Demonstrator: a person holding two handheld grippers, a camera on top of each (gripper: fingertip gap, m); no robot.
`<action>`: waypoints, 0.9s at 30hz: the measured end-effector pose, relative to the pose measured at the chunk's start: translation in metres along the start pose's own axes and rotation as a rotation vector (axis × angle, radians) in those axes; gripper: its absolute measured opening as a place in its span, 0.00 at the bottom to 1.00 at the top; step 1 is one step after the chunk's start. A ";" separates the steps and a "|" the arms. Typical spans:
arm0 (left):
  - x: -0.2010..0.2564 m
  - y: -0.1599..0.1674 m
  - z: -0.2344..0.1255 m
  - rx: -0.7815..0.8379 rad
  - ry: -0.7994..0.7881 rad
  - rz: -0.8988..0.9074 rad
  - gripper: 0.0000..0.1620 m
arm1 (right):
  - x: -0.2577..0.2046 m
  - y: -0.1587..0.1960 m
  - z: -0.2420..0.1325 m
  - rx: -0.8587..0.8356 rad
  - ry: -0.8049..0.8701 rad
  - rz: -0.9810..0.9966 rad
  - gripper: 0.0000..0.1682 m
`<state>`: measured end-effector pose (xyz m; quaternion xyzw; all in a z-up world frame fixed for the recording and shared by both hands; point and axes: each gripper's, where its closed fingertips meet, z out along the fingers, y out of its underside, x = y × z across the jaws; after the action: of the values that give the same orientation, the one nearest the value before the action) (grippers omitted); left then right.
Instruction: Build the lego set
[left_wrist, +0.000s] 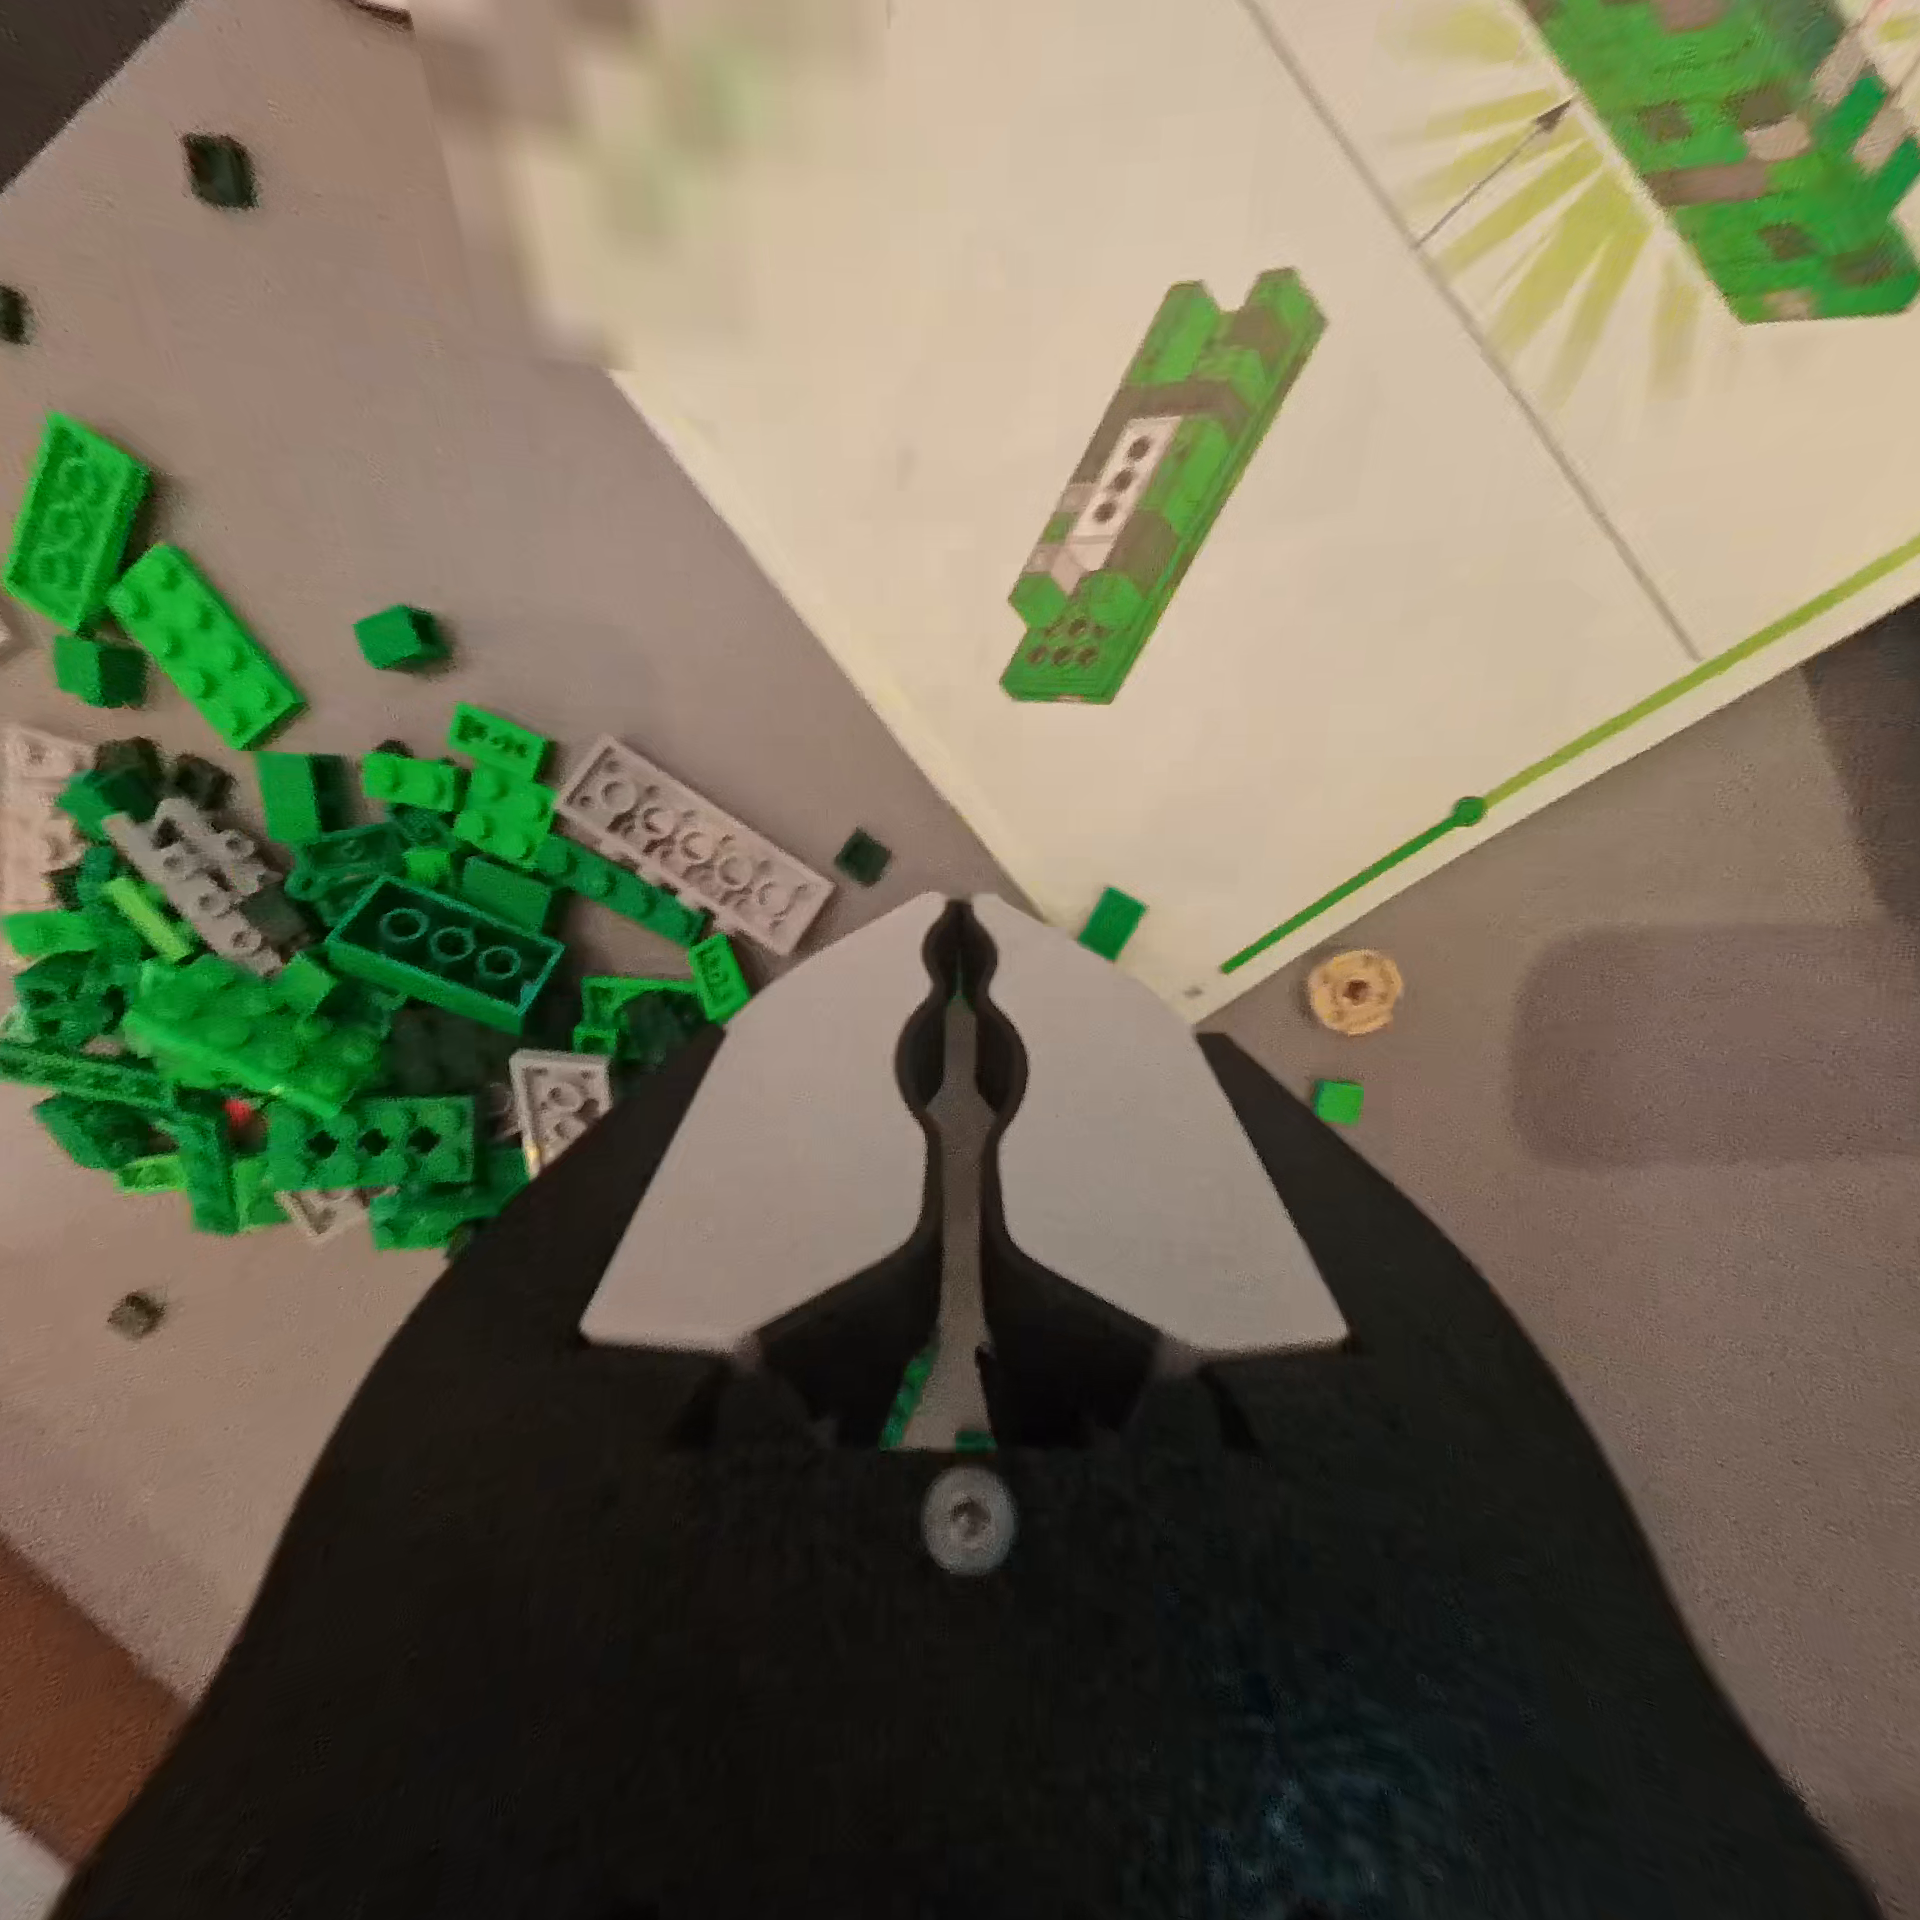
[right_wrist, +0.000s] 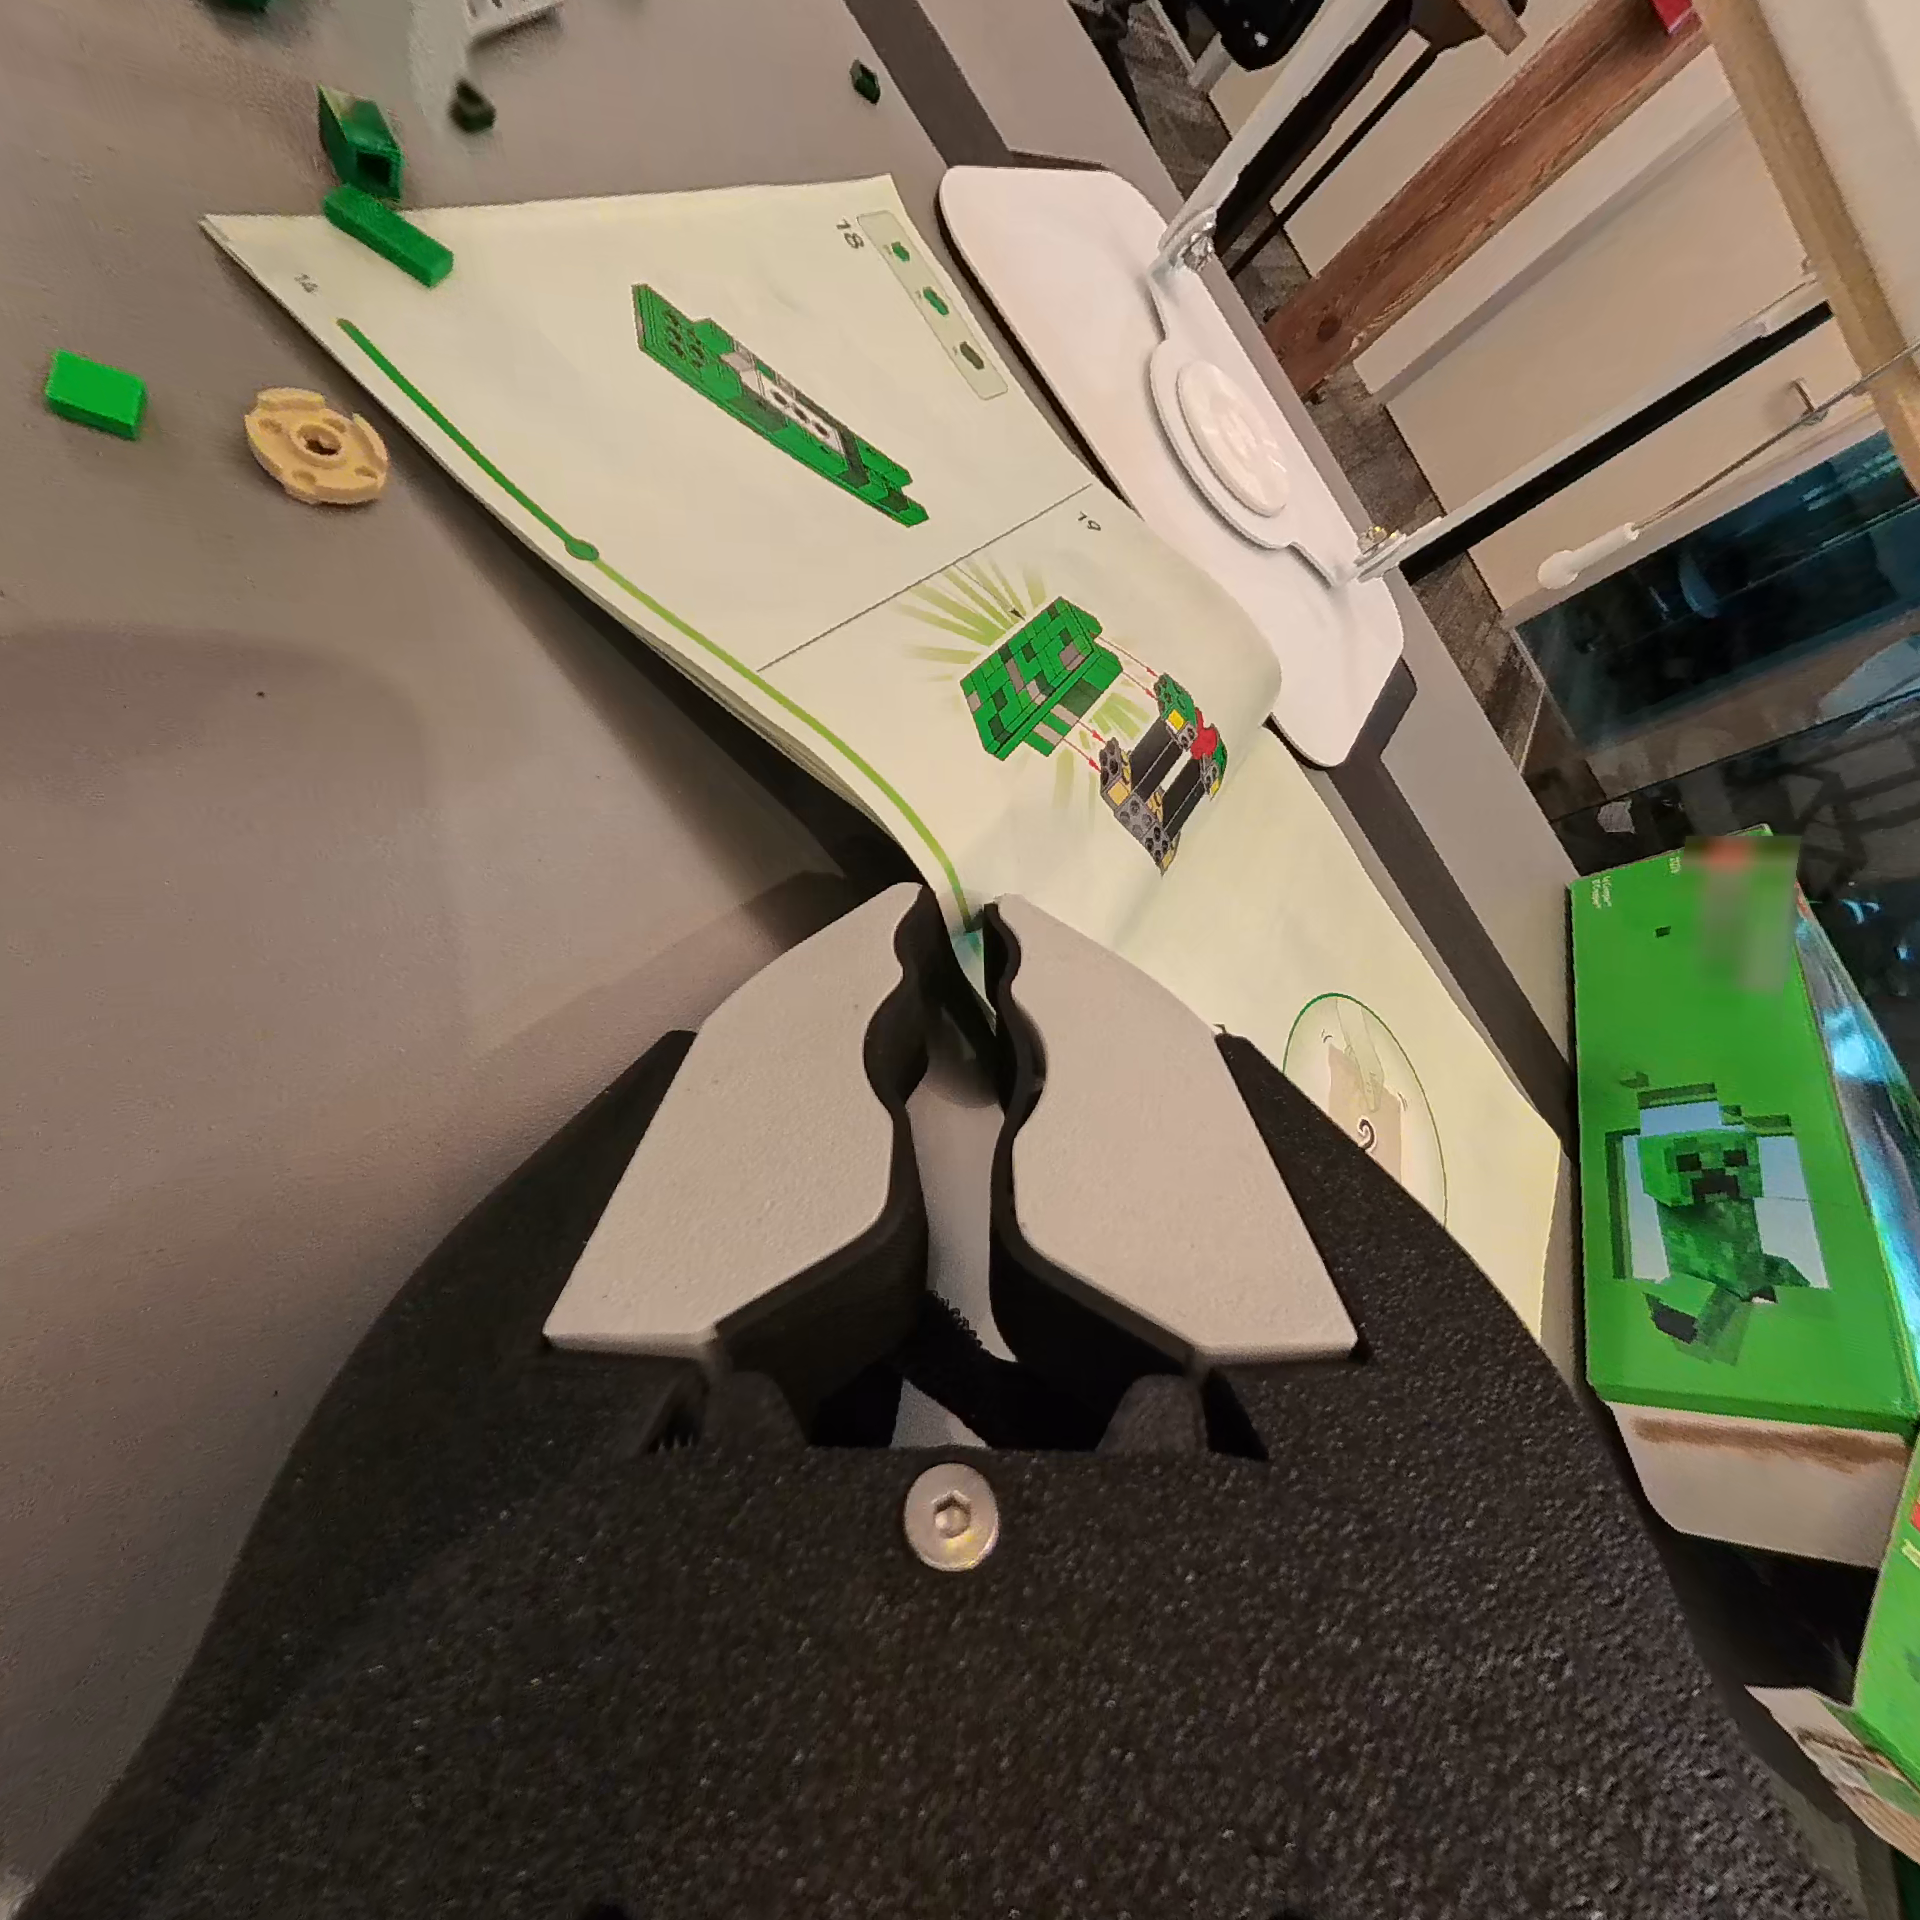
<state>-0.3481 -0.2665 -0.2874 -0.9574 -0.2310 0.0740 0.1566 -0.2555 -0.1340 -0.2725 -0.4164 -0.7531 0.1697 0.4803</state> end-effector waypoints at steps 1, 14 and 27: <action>-0.007 0.002 -0.001 -0.014 -0.044 0.001 0.00 | 0.000 0.000 0.000 0.000 0.000 0.000 0.04; -0.010 0.005 0.001 -0.066 -0.075 0.021 0.00 | 0.000 0.000 0.000 0.000 -0.002 0.001 0.04; 0.012 0.003 0.001 -0.045 0.031 0.028 0.00 | 0.000 0.000 0.000 0.000 -0.003 0.002 0.04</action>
<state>-0.3365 -0.2632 -0.2901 -0.9648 -0.2170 0.0563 0.1375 -0.2558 -0.1342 -0.2729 -0.4169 -0.7533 0.1708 0.4792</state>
